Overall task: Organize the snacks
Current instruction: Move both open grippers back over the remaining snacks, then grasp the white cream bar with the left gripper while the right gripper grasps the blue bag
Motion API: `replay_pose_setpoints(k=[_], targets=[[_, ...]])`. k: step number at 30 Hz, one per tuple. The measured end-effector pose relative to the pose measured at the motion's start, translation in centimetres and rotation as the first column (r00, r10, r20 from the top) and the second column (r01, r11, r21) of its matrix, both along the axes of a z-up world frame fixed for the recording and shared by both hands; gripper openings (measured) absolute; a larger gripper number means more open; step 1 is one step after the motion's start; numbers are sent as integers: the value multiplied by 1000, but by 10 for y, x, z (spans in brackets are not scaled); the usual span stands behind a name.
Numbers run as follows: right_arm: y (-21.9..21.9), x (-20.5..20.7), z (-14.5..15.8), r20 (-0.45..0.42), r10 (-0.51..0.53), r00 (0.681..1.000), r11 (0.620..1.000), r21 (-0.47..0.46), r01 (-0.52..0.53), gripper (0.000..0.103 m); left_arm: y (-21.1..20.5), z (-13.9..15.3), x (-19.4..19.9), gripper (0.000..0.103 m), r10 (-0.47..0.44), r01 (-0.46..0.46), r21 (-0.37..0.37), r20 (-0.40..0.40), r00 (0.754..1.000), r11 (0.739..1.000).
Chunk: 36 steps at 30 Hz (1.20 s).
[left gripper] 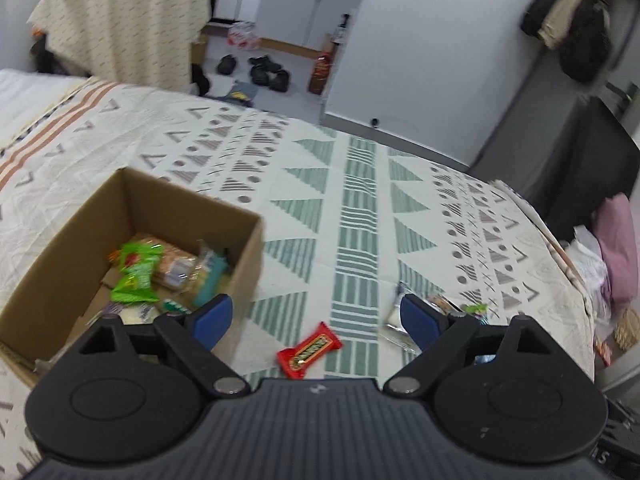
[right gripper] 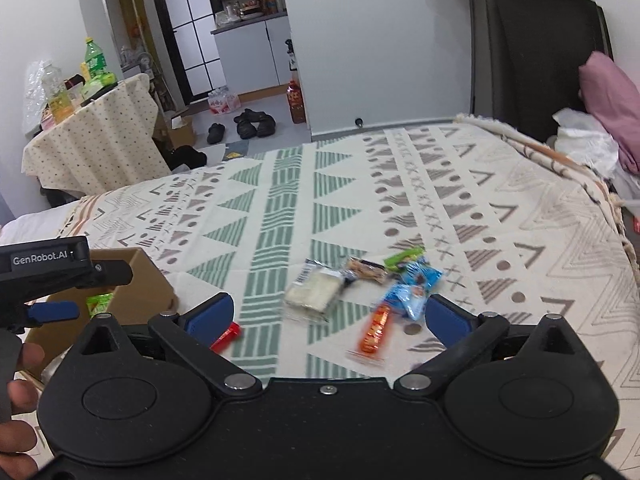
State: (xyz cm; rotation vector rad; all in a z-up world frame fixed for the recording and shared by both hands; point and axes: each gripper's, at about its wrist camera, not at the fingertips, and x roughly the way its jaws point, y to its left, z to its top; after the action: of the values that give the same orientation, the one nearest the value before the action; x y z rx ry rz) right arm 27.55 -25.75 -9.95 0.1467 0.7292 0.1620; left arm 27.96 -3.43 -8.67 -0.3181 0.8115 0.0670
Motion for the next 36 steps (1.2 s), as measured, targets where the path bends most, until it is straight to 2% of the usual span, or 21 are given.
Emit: replay_pose_setpoints(k=[9, 13, 18, 21, 36], targets=[[-24, 7, -27, -16, 2, 1000, 999, 50, -1, 102, -29, -20, 14, 90, -87, 87, 7, -25, 996, 996], [-39, 14, -39, -25, -30, 999, 993, 112, 33, 94, -46, -28, 24, 90, -131, 131, 26, -20, 991, 991], [-56, 27, -53, -46, -65, 997, 984, 164, 72, 92, -61, -44, 38, 90, -165, 166, 16, -37, 986, 986], [-63, 37, -63, -76, -80, 994, 977, 193, 94, 87, -71, -51, 48, 90, -174, 176, 40, -44, 984, 984], [-84, 72, -107, -160, -97, 982, 934, 326, 145, 70, -101, -93, 91, 88, -214, 218, 44, -89, 973, 975]])
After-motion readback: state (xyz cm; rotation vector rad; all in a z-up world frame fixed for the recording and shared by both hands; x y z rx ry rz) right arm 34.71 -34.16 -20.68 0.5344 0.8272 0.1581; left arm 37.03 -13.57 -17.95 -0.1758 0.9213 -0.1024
